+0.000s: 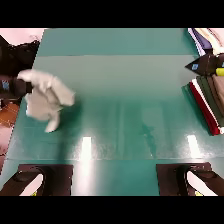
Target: Fold the shirts.
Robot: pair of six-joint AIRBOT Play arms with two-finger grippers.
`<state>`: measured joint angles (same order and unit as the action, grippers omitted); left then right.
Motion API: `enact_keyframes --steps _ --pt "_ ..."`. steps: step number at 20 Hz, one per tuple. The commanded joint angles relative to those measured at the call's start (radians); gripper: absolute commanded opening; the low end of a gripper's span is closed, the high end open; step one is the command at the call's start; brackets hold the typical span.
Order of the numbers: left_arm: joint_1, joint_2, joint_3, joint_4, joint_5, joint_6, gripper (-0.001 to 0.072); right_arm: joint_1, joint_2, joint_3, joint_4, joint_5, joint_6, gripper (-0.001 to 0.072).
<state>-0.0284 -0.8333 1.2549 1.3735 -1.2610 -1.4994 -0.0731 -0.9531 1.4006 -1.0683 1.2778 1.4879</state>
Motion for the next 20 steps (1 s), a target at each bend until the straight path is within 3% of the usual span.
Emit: enact_keyframes --steps 1,5,7,12,13,14,18,20 --pt "-0.212 -0.013 0.277 -0.179 -0.010 0.040 0.0025 0.000 0.000 0.077 0.000 -0.090 0.001 0.0020" --pt "-0.430 -0.141 0.407 -0.181 0.008 0.048 0.0025 0.000 -0.027 0.182 -0.005 -0.100 0.001 0.0020" --pt "-0.502 -0.254 0.420 -0.181 0.024 0.093 0.0026 0.000 -0.056 0.236 -0.005 -0.066 0.004 0.0020" --pt "-0.522 -0.569 0.420 -0.177 0.012 0.111 0.0032 0.000 -0.121 0.313 -0.005 0.044 0.004 0.0020" --pt "-0.504 -0.606 0.420 -0.177 0.006 0.109 0.0278 -0.001 -0.129 0.312 -0.005 0.060 0.004 0.0020" --pt "-0.475 -0.630 0.420 -0.177 -0.011 0.084 0.0583 -0.001 -0.140 0.312 -0.006 0.079 0.004 0.0020" --pt "-0.315 -0.621 0.393 -0.179 -0.232 0.013 0.0603 0.000 -0.184 0.312 -0.006 0.132 0.004 0.0020" --pt "-0.296 -0.557 0.262 -0.179 -0.229 0.014 0.0603 0.000 -0.201 0.312 -0.005 0.142 0.004 0.0020"
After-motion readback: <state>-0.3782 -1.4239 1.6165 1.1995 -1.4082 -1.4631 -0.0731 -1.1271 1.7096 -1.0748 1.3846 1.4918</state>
